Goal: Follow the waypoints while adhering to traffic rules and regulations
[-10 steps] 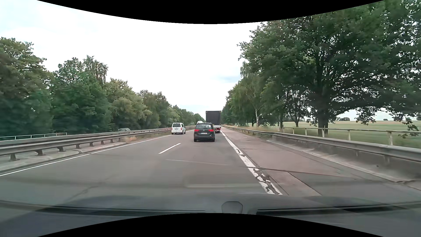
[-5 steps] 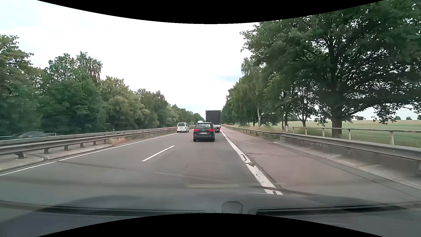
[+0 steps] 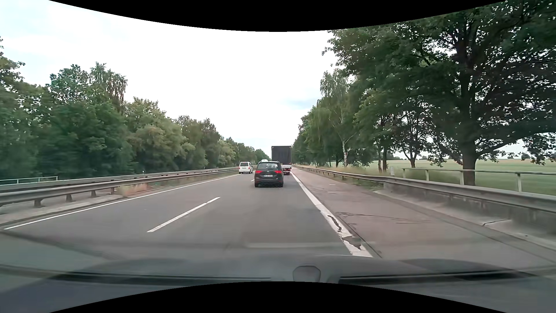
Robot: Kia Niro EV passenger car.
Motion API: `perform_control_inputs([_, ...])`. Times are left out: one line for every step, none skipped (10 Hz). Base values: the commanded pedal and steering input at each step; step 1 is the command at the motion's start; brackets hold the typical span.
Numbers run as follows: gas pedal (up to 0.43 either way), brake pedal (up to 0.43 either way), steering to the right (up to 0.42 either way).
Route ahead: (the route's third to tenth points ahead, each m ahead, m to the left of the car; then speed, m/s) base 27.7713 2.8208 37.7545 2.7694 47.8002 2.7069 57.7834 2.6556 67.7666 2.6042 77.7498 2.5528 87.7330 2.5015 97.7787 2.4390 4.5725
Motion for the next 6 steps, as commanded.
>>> perform_control_inputs([0.087, 0.000, 0.000])
perform_control_inputs([0.087, 0.000, 0.000])
perform_control_inputs([0.098, 0.000, 0.000])
perform_control_inputs([0.110, 0.000, 0.000])
perform_control_inputs([0.110, 0.000, 0.000])
perform_control_inputs([0.118, 0.000, 0.000])
